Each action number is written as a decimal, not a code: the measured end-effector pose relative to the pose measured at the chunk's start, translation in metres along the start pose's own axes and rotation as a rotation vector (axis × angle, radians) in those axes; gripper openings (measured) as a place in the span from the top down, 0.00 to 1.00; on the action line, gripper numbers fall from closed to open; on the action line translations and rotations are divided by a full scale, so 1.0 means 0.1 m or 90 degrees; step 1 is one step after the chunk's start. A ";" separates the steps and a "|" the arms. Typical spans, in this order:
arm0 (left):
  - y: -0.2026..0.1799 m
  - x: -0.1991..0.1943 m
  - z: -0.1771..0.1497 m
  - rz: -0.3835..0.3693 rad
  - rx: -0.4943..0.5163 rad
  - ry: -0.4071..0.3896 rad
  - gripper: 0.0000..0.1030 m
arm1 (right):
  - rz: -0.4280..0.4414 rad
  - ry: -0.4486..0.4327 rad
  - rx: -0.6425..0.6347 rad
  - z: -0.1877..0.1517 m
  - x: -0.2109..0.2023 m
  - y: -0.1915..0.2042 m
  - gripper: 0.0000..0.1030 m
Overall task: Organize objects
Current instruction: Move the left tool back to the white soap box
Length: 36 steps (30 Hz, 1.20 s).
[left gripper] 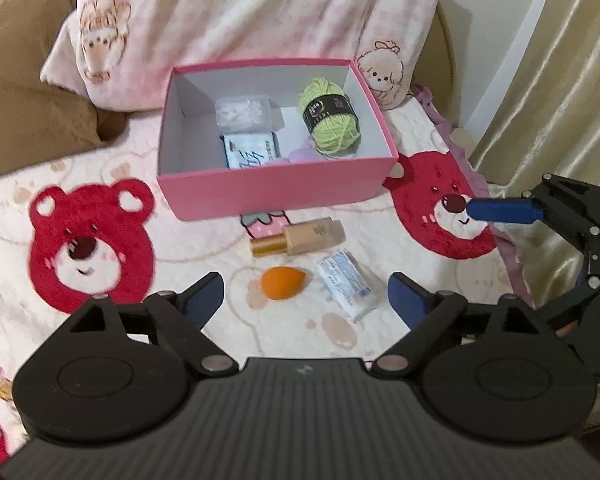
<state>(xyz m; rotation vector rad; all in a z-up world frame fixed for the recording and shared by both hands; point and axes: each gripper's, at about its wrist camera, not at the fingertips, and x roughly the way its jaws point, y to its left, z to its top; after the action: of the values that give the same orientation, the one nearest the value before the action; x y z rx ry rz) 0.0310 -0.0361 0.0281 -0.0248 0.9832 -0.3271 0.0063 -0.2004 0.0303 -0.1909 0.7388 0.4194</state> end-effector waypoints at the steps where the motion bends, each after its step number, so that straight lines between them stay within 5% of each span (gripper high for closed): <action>1: -0.01 0.06 -0.05 -0.005 0.000 0.002 0.12 | -0.004 -0.003 0.008 -0.05 0.04 -0.01 0.16; 10: 0.07 0.61 -0.37 -0.018 -0.061 0.002 0.12 | -0.048 -0.010 0.109 -0.51 0.39 -0.21 0.15; 19: 0.14 1.04 -0.60 -0.020 -0.123 0.009 0.13 | -0.022 0.008 0.094 -0.83 0.83 -0.15 0.13; 29: 0.05 1.41 -0.71 -0.017 -0.102 0.020 0.14 | -0.060 0.023 0.083 -1.06 1.24 -0.07 0.14; 33: 0.04 1.53 -0.73 -0.020 -0.112 0.009 0.16 | -0.035 0.057 0.081 -1.11 1.35 -0.05 0.14; 36: 0.03 1.57 -0.75 -0.062 -0.120 0.003 0.33 | -0.036 0.058 0.103 -1.13 1.37 -0.10 0.14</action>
<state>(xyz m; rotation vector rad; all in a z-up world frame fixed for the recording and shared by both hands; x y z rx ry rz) 0.0510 -0.0680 -0.1419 -0.2440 1.0162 -0.3220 0.0323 -0.2034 -0.1460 -0.0789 0.8519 0.2965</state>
